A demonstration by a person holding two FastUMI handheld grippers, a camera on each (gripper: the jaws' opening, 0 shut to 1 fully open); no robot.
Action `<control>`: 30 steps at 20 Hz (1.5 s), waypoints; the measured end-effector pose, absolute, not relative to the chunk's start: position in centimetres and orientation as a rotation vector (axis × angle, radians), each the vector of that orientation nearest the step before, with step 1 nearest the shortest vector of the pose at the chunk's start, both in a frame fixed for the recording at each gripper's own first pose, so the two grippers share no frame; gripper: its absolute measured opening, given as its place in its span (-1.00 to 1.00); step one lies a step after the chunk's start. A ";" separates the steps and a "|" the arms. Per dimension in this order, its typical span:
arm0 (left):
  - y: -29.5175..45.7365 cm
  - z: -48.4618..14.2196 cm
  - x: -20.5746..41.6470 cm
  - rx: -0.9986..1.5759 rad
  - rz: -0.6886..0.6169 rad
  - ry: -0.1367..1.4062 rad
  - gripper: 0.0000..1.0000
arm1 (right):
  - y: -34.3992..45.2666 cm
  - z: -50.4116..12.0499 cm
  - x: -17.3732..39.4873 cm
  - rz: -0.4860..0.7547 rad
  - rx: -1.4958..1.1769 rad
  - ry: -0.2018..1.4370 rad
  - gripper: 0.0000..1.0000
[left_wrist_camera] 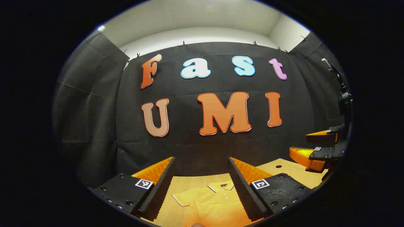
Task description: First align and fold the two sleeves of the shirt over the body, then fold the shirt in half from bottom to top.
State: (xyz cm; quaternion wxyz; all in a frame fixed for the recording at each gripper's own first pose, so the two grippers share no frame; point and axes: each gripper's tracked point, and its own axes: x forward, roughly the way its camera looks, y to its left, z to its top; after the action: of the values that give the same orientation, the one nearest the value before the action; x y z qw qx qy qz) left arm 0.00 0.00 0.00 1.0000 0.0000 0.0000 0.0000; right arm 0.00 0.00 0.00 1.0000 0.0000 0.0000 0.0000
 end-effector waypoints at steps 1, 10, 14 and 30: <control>0.1 0.2 -0.1 -0.004 -0.001 -0.008 0.95 | 0.2 0.0 -0.2 -0.008 0.001 0.004 0.96; 0.0 0.3 -0.1 -0.024 -0.013 -0.041 0.96 | 2.8 -0.8 -1.8 -0.052 0.039 0.066 0.96; 0.2 0.0 0.0 -0.031 0.004 -0.028 0.96 | 3.2 -0.9 -1.4 -0.044 0.024 0.065 0.96; 3.9 0.2 0.2 0.071 0.181 -0.029 1.00 | -3.4 -14.1 12.0 -0.057 0.025 0.416 0.96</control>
State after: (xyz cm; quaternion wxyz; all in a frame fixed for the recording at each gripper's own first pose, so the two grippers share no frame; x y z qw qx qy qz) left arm 0.18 3.86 0.18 0.9952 0.0353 -0.0143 0.0905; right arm 12.02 -3.43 -14.07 0.9780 0.0123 0.2065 -0.0283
